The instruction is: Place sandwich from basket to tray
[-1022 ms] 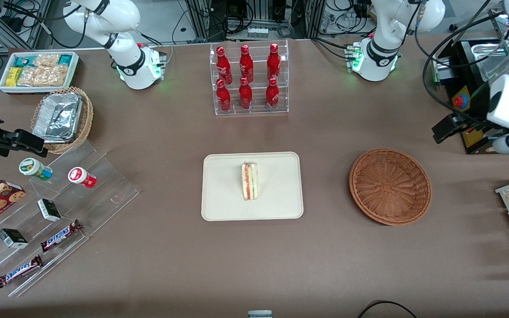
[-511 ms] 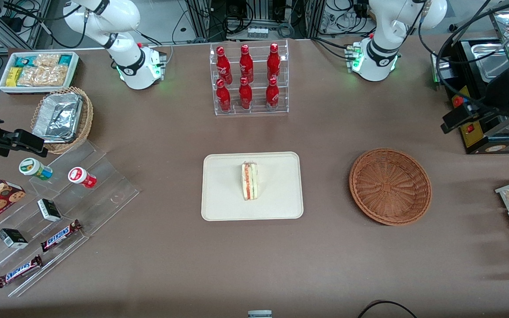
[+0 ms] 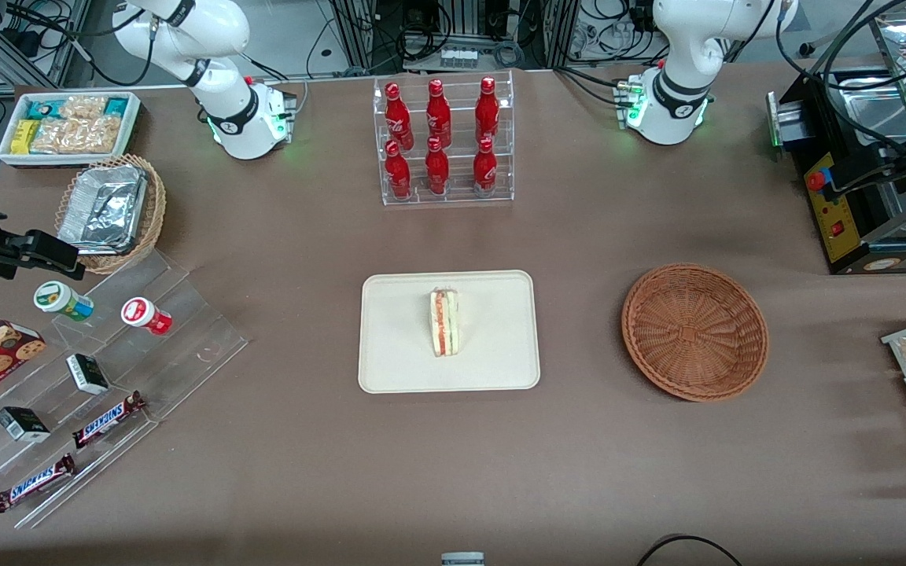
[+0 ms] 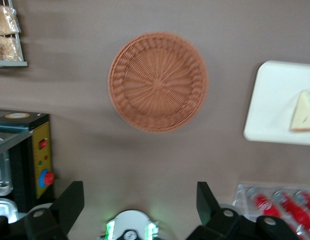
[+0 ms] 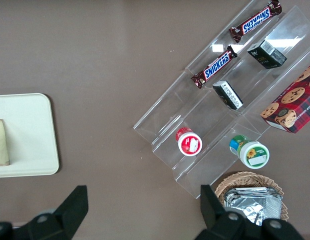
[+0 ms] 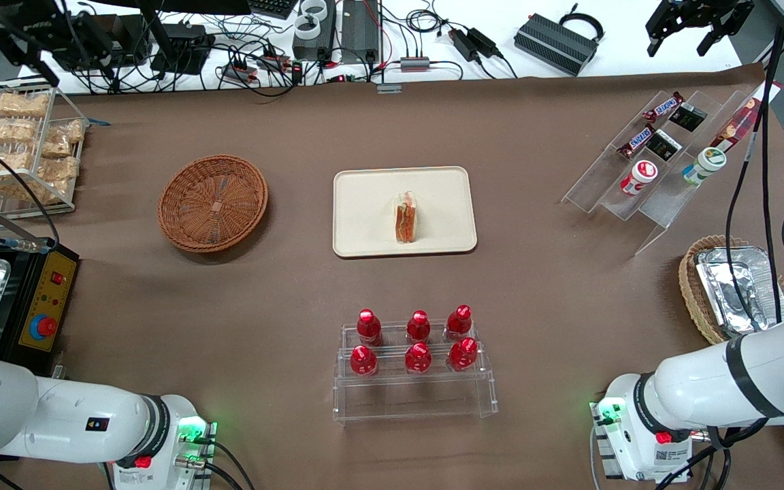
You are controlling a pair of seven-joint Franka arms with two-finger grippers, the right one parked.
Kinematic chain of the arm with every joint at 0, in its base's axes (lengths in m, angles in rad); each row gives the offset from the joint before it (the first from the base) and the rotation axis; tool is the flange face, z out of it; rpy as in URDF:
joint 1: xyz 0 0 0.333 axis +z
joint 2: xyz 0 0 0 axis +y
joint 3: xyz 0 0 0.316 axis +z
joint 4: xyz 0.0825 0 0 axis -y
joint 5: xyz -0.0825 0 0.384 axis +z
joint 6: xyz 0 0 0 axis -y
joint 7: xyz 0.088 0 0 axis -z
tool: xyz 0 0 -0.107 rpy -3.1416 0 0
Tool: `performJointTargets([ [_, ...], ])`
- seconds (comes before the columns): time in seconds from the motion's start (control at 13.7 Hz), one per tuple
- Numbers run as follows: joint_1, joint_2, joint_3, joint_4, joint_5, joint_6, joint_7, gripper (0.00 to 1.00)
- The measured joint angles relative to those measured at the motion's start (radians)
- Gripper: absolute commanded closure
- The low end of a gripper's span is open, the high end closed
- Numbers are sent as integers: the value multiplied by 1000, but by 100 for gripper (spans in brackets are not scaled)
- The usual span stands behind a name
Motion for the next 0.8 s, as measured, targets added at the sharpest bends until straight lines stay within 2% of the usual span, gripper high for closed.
performJointTargets([
  [0.15, 34, -28, -12, -54, 10, 2, 32, 1],
  [0.44, 35, -101, -39, -151, 29, 43, 58, 1],
  [0.8, 35, -99, -74, -142, 29, 61, 69, 1],
])
